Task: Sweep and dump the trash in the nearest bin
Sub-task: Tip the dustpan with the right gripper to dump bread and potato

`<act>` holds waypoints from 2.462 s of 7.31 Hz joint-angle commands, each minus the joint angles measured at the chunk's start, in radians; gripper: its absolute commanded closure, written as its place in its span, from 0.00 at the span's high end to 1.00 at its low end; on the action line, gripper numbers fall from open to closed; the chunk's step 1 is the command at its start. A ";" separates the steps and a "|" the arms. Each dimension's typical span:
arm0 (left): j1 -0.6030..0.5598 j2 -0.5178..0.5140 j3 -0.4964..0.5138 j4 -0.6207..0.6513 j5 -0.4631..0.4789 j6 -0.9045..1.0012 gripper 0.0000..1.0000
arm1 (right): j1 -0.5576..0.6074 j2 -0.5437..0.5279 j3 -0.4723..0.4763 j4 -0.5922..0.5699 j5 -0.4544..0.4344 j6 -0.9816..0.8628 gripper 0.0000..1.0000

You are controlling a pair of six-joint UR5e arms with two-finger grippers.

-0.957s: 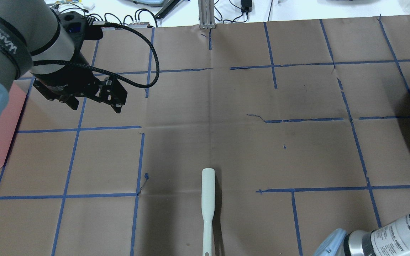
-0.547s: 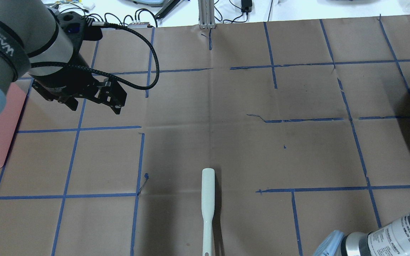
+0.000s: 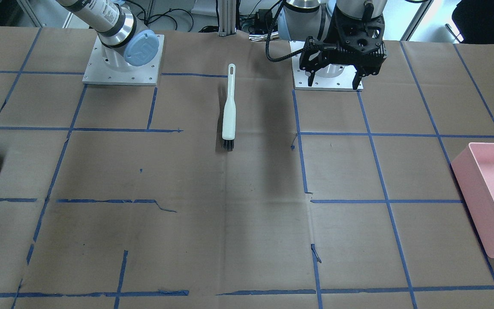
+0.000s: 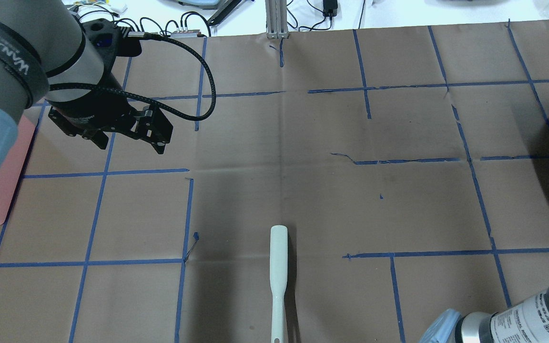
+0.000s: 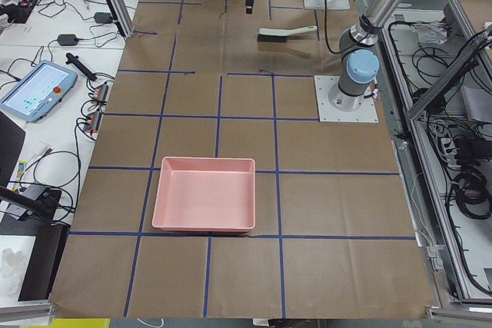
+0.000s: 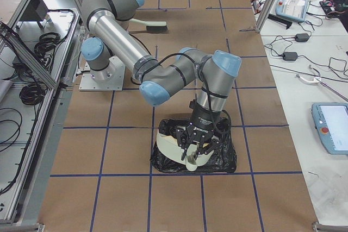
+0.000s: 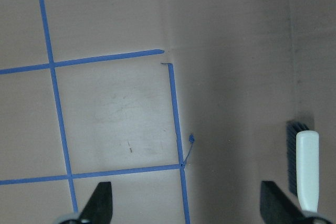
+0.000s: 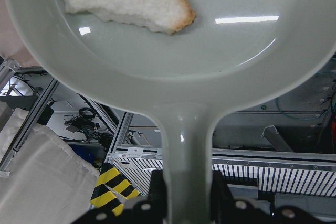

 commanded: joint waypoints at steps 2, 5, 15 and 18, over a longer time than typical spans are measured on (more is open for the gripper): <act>0.001 0.021 -0.033 0.009 0.002 0.008 1.00 | 0.000 -0.003 0.061 -0.112 -0.010 -0.003 0.02; 0.005 0.024 -0.032 0.009 0.004 0.011 1.00 | 0.017 -0.044 0.165 -0.247 -0.007 -0.017 0.02; 0.005 0.035 -0.033 0.012 0.001 0.008 1.00 | 0.017 -0.133 0.210 -0.359 0.178 -0.088 0.02; 0.004 0.032 -0.033 0.014 0.001 0.013 1.00 | 0.017 -0.143 0.210 -0.352 0.268 -0.083 0.02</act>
